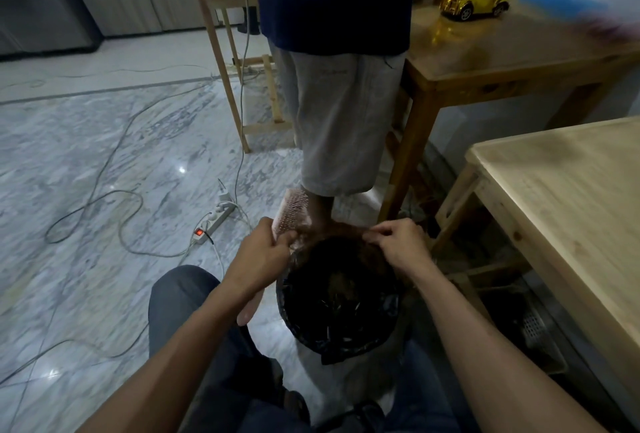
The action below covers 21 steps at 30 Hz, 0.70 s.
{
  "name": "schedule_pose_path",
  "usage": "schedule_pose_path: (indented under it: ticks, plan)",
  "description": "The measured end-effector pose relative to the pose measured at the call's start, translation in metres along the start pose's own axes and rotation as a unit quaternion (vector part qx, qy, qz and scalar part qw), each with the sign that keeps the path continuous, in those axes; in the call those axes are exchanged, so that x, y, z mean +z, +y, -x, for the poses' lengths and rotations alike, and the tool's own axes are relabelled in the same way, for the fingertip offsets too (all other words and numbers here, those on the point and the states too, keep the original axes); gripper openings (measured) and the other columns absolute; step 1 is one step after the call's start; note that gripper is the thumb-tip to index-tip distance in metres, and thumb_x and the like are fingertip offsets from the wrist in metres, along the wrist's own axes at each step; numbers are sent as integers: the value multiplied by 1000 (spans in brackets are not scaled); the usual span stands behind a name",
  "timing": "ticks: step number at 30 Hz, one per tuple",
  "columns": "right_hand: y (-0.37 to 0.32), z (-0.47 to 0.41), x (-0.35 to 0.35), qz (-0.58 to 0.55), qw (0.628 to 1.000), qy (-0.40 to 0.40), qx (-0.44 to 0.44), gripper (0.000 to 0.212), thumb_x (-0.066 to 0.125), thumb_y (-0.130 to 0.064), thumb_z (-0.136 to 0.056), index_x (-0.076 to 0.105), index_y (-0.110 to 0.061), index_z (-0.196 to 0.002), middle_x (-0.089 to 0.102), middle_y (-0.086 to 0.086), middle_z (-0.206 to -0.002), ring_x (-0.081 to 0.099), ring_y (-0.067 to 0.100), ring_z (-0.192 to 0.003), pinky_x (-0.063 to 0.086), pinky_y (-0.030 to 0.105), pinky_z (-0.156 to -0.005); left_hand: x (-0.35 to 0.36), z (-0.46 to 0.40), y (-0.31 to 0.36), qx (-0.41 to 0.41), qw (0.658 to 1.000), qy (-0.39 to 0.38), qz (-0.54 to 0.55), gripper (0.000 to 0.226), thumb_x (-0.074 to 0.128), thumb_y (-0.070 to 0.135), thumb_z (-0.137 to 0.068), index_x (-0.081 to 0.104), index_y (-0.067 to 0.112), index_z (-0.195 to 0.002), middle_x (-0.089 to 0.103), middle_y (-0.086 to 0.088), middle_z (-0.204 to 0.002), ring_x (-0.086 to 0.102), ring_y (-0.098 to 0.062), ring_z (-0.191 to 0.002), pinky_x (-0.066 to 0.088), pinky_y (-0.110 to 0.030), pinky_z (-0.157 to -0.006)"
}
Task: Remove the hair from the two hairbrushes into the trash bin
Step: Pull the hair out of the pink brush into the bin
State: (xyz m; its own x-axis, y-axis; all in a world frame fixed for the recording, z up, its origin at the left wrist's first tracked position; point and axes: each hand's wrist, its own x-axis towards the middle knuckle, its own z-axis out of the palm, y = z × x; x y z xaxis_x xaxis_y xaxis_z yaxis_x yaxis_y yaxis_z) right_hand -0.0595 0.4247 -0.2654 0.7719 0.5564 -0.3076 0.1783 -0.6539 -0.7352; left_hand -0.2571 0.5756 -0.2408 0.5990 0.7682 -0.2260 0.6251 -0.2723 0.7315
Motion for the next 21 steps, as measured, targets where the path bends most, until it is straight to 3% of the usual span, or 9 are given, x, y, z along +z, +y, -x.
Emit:
schedule_pose_path:
  ticks: [3, 5, 7, 9, 11, 13, 16, 20, 21]
  plan:
    - [14, -3, 0, 8, 998, 30, 48, 19, 74, -28, -94, 82, -19, -109, 76, 4, -111, 65, 22, -111, 46, 28, -90, -5, -3, -4, -6, 1000, 15, 23, 28, 53, 49, -97, 51, 21, -99, 60, -8, -81, 58, -29, -71, 52, -48, -65]
    - [15, -3, 3, 21, 999, -22, 41, 27, 72, -27, -95, 76, -23, -122, 72, 2, -125, 63, 22, -120, 49, 32, -98, -1, 0, 0, 0, 1000, 8, 17, 29, 54, 49, -97, 52, 21, -102, 62, -9, -83, 61, -29, -72, 54, -51, -69]
    - [8, 0, 4, -9, 994, -106, 16, 54, 71, -23, -90, 59, -30, -142, 58, -6, -139, 54, 19, -130, 49, 38, -104, 6, 4, 5, 11, 1000, -11, 5, 29, 56, 49, -96, 52, 21, -103, 63, -7, -83, 61, -26, -70, 56, -50, -69]
    - [-5, 4, 3, -74, 982, -171, -16, 77, 70, -21, -82, 43, -32, -154, 46, -8, -145, 41, 14, -136, 41, 34, -103, 13, 8, 12, 18, 999, -30, -6, 31, 60, 49, -92, 52, 21, -102, 64, -6, -83, 63, -25, -71, 57, -49, -68]
    - [-14, 7, 3, -123, 968, -211, -53, 81, 71, -24, -78, 44, -28, -154, 50, -5, -147, 44, 13, -135, 41, 27, -98, 17, 10, 20, 20, 999, -37, -13, 32, 62, 49, -89, 53, 21, -102, 65, -4, -85, 65, -23, -74, 56, -45, -67]
    - [-16, 8, 4, -130, 964, -219, -81, 65, 76, -24, -81, 59, -24, -144, 66, -3, -134, 60, 12, -124, 49, 25, -98, 20, 11, 26, 21, 999, -37, -5, 33, 63, 50, -86, 55, 22, -101, 66, -1, -85, 65, -21, -74, 54, -42, -66]
    - [-11, 5, 7, -95, 981, -146, -87, 23, 79, -25, -88, 81, -20, -110, 81, -2, -101, 75, 14, -98, 58, 34, -96, 20, 8, 26, 25, 999, -34, 22, 34, 62, 56, -88, 56, 24, -96, 63, 1, -78, 61, -20, -67, 47, -36, -62]
    - [3, 0, 1, -2, 999, -20, -25, 13, 77, -26, -91, 83, -17, -99, 75, -5, -91, 63, 0, -81, 46, 15, -70, 7, 0, 17, -14, 984, -28, 173, 31, 58, 50, -96, 49, 22, -87, 45, 1, -68, 44, -15, -49, 38, -32, -51]
    - [8, 0, 0, 7, 1000, -2, -8, 13, 76, -25, -92, 83, -16, -99, 74, -4, -91, 63, 2, -84, 44, 15, -71, 3, -2, 16, -23, 980, -28, 194, 31, 58, 48, -97, 48, 20, -87, 43, 0, -67, 40, -15, -46, 35, -31, -47]
